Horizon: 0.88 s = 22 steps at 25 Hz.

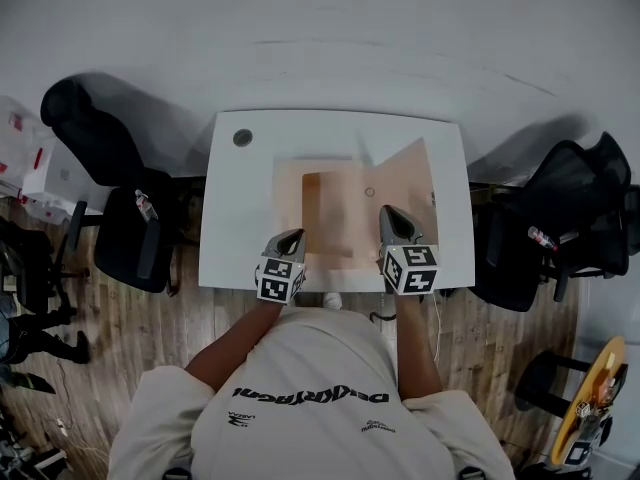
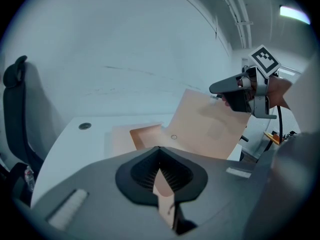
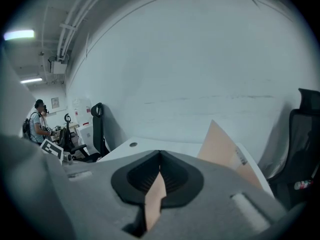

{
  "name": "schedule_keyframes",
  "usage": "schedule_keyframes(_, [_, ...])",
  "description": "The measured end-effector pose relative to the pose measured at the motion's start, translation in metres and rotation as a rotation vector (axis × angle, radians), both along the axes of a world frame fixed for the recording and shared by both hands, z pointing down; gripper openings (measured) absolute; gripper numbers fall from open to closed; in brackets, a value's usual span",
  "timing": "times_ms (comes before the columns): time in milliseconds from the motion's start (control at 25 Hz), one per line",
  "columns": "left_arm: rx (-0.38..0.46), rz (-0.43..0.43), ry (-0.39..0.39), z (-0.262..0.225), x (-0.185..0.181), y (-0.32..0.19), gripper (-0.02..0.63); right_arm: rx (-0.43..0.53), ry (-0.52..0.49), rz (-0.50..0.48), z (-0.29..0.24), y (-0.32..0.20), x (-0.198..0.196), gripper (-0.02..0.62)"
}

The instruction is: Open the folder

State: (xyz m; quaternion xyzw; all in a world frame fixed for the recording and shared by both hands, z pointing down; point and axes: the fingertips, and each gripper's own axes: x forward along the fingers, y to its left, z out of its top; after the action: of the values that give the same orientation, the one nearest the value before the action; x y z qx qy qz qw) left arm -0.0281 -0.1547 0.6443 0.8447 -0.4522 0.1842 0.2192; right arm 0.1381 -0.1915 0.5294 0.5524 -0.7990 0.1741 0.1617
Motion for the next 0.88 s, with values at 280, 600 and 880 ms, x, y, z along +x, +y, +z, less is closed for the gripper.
schedule_keyframes(280, [0.023, -0.008, 0.017, -0.001, -0.001, 0.000, -0.002, 0.046, -0.038, -0.082, 0.013, 0.011, -0.031, 0.002])
schedule_keyframes(600, [0.056, 0.002, 0.038, -0.009, 0.003, 0.000, -0.002, 0.066, -0.091, -0.089, 0.027, 0.018, -0.044, 0.003])
schedule_keyframes(880, [0.101, 0.020, 0.065, -0.021, 0.008, 0.002, -0.003, 0.059, -0.130, -0.077, 0.043, 0.030, -0.054, 0.002])
